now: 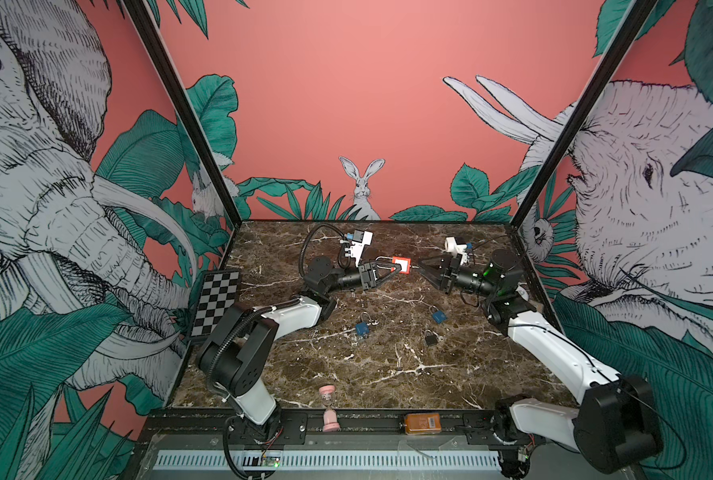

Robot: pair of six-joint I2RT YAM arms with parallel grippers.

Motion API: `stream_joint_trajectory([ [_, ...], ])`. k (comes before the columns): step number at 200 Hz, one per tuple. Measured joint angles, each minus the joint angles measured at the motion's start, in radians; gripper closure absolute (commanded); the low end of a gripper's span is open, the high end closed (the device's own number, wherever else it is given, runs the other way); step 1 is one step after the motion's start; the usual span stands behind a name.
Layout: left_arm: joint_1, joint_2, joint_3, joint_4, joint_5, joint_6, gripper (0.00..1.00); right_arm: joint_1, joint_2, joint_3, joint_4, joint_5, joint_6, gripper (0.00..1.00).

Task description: Lock with the key

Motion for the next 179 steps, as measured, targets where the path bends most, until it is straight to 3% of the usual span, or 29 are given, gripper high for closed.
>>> stream_joint_trajectory([
  [89, 0.0, 0.031, 0.032, -0.003, 0.011, -0.078, 1.0, 0.004, 0.002, -0.01, 0.026, -0.027, -0.068, 0.92],
  [115, 0.0, 0.038, 0.033, -0.003, 0.016, -0.122, 1.0, 0.003, 0.0, -0.006, -0.015, -0.029, -0.173, 1.0],
  [179, -0.003, 0.051, 0.047, 0.051, 0.04, -0.259, 1.0, 0.004, -0.071, 0.007, -0.128, -0.013, -0.432, 1.0],
])
